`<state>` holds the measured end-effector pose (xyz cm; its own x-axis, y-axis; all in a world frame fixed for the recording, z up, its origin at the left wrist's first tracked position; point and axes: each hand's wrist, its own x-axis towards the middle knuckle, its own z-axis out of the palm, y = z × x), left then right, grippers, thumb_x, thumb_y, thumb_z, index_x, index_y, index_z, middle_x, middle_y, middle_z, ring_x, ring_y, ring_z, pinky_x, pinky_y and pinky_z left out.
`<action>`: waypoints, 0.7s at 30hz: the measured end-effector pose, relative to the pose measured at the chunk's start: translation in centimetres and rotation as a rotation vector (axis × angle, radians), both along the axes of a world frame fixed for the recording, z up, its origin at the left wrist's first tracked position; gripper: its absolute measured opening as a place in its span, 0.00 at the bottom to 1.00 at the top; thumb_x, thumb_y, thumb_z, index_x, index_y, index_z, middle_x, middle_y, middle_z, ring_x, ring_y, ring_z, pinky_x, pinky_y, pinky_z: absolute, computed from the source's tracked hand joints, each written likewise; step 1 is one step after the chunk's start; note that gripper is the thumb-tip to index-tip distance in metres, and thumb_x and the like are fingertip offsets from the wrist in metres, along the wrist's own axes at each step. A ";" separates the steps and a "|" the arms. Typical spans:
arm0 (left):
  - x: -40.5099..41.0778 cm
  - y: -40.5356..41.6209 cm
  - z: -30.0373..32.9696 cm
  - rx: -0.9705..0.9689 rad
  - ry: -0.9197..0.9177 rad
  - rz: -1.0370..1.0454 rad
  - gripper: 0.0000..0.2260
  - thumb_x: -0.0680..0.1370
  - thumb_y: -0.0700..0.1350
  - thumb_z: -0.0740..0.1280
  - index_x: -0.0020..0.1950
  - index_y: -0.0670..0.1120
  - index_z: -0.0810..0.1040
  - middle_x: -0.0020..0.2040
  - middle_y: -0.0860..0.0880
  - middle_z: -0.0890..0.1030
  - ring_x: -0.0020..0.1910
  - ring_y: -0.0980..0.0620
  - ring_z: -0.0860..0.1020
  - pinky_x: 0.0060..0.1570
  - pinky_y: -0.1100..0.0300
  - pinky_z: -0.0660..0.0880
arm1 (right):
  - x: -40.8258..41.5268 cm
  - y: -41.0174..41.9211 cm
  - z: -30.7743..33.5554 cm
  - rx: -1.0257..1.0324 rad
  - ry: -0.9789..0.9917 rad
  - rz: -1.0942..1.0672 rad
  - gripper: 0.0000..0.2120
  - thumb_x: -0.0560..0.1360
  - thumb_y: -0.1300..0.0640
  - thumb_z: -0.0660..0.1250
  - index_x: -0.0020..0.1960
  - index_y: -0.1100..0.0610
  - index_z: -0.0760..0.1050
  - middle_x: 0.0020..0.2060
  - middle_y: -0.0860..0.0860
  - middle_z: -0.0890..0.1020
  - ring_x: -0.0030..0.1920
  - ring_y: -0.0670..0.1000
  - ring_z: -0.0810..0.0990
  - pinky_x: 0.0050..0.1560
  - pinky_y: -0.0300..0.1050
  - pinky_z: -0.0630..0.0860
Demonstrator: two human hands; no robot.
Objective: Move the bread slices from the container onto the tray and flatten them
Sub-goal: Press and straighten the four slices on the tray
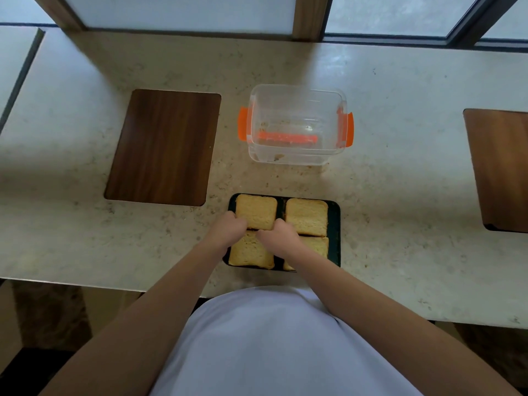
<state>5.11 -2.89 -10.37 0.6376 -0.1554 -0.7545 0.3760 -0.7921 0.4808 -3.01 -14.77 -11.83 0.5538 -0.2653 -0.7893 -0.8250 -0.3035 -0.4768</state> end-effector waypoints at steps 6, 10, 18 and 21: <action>0.2 0.0 0.1 -0.017 0.008 -0.005 0.14 0.76 0.39 0.60 0.33 0.47 0.60 0.32 0.49 0.63 0.30 0.51 0.63 0.31 0.56 0.56 | 0.1 -0.1 -0.1 0.008 -0.026 0.002 0.25 0.77 0.48 0.63 0.67 0.62 0.69 0.61 0.57 0.73 0.39 0.48 0.72 0.29 0.41 0.66; -0.2 -0.2 0.1 -0.043 0.002 -0.021 0.15 0.75 0.38 0.60 0.32 0.48 0.58 0.31 0.49 0.61 0.28 0.52 0.60 0.30 0.57 0.54 | -0.2 -0.1 0.1 0.011 -0.032 -0.021 0.22 0.76 0.49 0.63 0.64 0.61 0.70 0.54 0.54 0.71 0.37 0.47 0.71 0.28 0.40 0.65; -1.3 -0.8 0.7 0.050 -0.257 -0.177 0.12 0.75 0.43 0.63 0.56 0.39 0.77 0.52 0.43 0.76 0.50 0.45 0.76 0.49 0.50 0.75 | -0.9 -1.3 0.4 0.037 -0.126 -0.109 0.24 0.76 0.54 0.64 0.70 0.62 0.70 0.42 0.49 0.75 0.33 0.44 0.71 0.29 0.37 0.71; -2.9 -2.7 1.4 -0.070 -0.216 -0.160 0.25 0.77 0.47 0.62 0.75 0.43 0.68 0.62 0.48 0.76 0.50 0.57 0.77 0.46 0.62 0.74 | -2.8 -4.0 0.7 -0.103 -0.217 -0.219 0.27 0.76 0.53 0.65 0.74 0.60 0.68 0.55 0.51 0.80 0.40 0.40 0.74 0.36 0.39 0.67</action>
